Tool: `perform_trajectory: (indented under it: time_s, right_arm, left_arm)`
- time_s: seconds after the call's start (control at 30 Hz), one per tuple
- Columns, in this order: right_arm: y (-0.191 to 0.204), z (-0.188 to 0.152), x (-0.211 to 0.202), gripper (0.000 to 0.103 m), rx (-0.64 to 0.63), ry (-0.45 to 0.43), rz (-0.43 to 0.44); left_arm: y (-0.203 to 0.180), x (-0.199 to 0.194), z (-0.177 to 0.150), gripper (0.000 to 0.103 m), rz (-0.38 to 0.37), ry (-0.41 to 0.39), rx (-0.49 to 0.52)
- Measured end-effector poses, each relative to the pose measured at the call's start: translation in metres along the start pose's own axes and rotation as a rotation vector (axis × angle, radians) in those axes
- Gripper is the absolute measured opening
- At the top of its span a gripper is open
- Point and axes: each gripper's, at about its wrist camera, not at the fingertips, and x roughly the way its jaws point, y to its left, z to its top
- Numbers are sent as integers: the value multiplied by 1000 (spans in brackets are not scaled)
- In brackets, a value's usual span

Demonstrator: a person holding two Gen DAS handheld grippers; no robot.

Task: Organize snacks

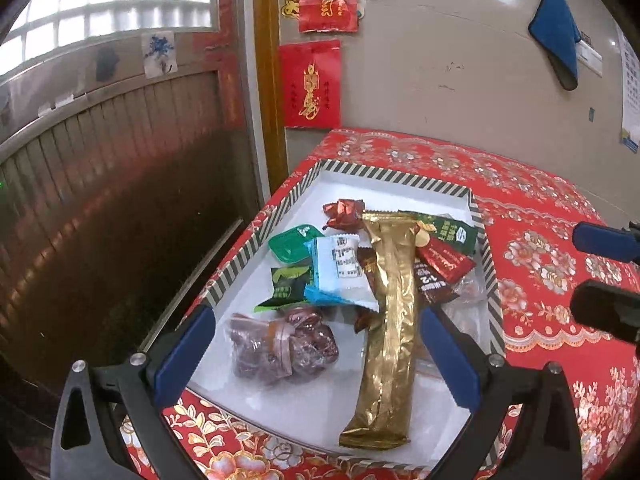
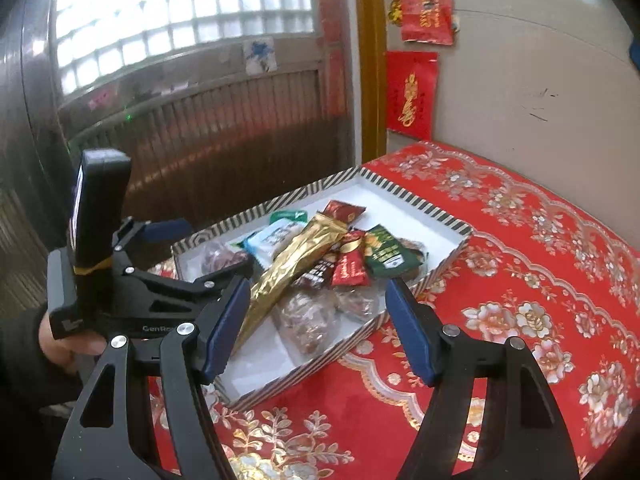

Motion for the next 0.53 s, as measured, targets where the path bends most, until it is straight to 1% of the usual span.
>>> perform_trajectory:
  time_s: [0.13, 0.33, 0.43, 0.53]
  right_arm:
    - [8, -3, 8, 71, -17, 23, -3]
    - [14, -3, 14, 71, -26, 35, -8]
    - [15, -2, 15, 71, -28, 39, -10]
    - [16, -1, 16, 71, -30, 40, -13]
  left_arm:
    - [-2, 3, -3, 103, -13, 12, 3]
    - [-4, -1, -5, 103, -12, -7, -1]
    - [-8, -5, -6, 103, -11, -25, 15]
    - [-10, -4, -6, 103, -16, -19, 24]
